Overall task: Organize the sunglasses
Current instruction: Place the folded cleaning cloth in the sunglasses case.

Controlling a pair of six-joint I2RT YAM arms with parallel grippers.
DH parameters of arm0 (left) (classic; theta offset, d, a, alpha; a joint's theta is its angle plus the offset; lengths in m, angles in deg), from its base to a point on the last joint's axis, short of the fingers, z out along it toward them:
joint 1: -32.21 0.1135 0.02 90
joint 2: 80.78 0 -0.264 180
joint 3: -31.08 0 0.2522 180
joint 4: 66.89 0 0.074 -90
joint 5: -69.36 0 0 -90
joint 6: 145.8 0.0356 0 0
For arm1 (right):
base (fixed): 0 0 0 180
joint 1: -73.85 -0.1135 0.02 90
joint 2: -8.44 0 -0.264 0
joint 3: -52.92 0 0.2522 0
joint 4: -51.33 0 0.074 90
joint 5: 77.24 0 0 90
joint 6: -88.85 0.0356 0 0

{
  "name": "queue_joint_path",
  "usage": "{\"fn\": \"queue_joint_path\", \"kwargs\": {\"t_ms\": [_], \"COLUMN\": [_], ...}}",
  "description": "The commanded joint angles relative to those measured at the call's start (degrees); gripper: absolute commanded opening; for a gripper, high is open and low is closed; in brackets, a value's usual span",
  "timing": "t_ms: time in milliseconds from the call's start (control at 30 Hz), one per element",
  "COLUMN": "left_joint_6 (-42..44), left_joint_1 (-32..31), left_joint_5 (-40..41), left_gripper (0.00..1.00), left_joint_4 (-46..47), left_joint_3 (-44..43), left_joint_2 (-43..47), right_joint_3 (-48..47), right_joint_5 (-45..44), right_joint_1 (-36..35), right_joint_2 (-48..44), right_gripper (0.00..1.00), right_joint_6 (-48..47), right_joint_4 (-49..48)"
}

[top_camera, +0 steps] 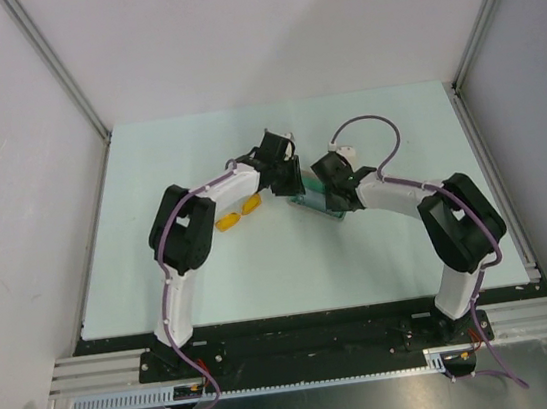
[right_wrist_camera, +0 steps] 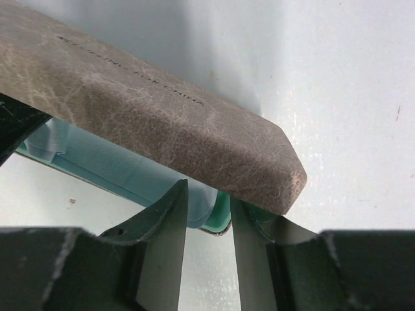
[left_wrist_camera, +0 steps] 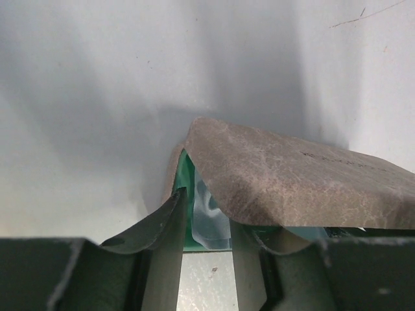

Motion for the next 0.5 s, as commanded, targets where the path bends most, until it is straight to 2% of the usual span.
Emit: {"fn": "queue_joint_path", "kwargs": {"t_ms": [0, 167, 233, 367, 467], "left_joint_6": [0.22, 0.13, 0.21, 0.83, 1.01], "left_joint_1": [-0.26, -0.26, -0.26, -0.26, -0.26], "left_joint_5": [1.48, 1.31, 1.48, 2.8, 4.47], "left_gripper": [0.38, 0.38, 0.38, 0.37, 0.35], "left_joint_4": [0.39, 0.39, 0.3, 0.3, 0.3], "left_joint_3": [-1.25, -0.11, 0.33, 1.21, 2.0], "left_joint_2": [5.24, 6.99, 7.43, 8.05, 7.88], "right_joint_3": [-2.41, -2.59, -2.59, -2.59, -2.59], "right_joint_5": [-2.32, -1.53, -1.44, -0.3, 0.05], "right_joint_1": [0.25, -0.1, -0.54, -0.72, -0.72], "right_joint_2": [-3.47, -3.91, -3.65, -1.89, -0.49], "right_gripper": [0.38, 0.35, 0.3, 0.11, 0.07], "right_joint_6": [0.0, -0.26, -0.35, -0.35, -0.61], "right_joint_4": [0.52, 0.35, 0.26, -0.53, -1.76]}}
